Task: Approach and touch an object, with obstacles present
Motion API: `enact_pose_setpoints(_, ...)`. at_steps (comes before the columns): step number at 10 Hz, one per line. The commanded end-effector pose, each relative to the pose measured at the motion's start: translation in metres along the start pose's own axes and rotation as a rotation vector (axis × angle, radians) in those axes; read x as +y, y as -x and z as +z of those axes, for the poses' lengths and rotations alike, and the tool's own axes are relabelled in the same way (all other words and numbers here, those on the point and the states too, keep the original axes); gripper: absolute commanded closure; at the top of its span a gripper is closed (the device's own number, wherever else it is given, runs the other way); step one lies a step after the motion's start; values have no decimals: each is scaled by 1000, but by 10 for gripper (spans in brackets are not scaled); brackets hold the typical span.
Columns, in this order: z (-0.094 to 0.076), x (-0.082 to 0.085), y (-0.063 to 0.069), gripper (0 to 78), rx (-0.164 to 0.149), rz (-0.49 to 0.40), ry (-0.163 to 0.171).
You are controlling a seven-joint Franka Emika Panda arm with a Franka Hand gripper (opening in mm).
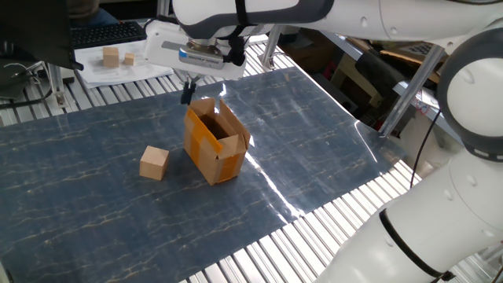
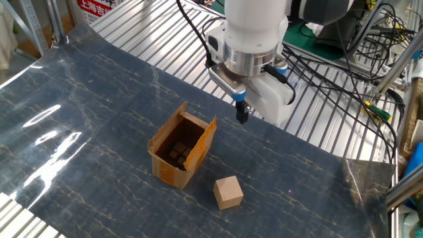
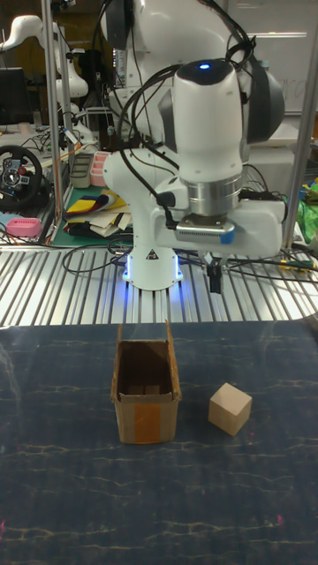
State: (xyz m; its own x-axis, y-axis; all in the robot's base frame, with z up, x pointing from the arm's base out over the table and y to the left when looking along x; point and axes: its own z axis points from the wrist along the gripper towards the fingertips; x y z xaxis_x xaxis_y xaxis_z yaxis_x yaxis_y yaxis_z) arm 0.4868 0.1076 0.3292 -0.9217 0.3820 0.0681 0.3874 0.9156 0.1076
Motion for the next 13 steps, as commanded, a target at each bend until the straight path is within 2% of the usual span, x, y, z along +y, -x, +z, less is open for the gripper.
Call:
enact_pose_setpoints(1,0,2,-1,776,5,50,6)
enact_pose_setpoints(2,16,19,-20,776,-3,82,8)
enact_pose_setpoints(4,31,28,-29,776,-5,99,11)
enact_pose_setpoints(7,37,31,-32,776,-7,98,13)
enact_pose_setpoints(9,48,36,-35,776,-11,102,19)
enact_pose_setpoints(10,60,41,-37,776,-28,104,21)
enact_pose_setpoints(13,77,48,-35,776,-40,100,13)
